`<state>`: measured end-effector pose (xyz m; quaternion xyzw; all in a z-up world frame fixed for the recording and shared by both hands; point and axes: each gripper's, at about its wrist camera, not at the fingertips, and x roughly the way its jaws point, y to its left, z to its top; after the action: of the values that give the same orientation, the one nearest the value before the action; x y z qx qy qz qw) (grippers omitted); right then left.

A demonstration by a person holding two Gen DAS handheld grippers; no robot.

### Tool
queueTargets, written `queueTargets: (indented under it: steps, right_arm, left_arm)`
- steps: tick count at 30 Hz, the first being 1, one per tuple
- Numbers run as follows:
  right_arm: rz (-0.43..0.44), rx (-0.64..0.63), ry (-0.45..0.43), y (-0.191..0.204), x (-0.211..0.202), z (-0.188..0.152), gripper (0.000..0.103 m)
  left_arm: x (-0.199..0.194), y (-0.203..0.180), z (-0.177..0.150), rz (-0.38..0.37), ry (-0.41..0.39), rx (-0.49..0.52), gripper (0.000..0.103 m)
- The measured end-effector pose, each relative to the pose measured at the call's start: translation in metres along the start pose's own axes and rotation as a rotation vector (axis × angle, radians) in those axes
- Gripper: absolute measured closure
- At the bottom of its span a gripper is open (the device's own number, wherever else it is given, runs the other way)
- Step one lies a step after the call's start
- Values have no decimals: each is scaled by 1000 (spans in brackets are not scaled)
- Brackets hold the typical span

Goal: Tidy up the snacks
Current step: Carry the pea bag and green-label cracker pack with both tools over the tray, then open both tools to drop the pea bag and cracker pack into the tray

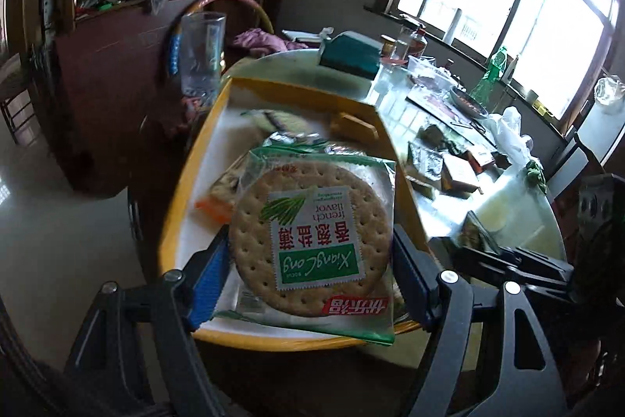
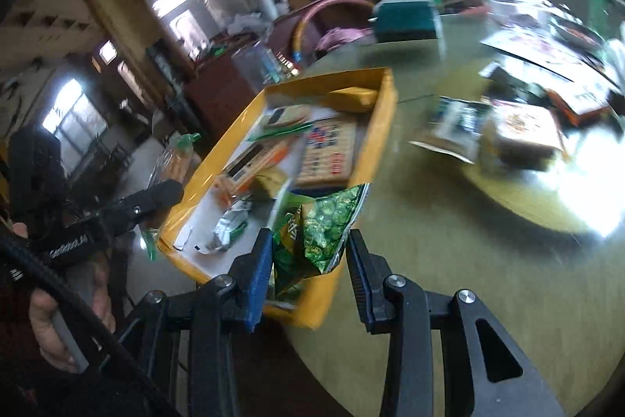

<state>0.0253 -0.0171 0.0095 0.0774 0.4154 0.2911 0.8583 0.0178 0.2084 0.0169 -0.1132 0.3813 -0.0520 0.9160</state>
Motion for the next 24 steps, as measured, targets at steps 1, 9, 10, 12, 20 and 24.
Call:
queueTargets:
  steps: [1,9,10,12,20,24]
  right_arm:
    - [5,-19,15,8,8,1,66]
    - [33,-107,110,48,55,4,66]
    - [25,-125,116,53,60,3,65]
    - [2,-155,133,60,69,-1,64]
    - [47,-136,88,61,55,-3,47]
    - [53,-104,3,50,26,3,37]
  left_arm:
    - [2,5,-1,8,5,-4,26]
    - [14,30,-10,40,47,-30,26]
    - [17,32,-10,41,57,-36,26]
    - [21,36,-13,38,68,-54,26]
    - [12,50,-17,11,-4,-155,10]
    - [5,30,-14,-13,-24,-152,10]
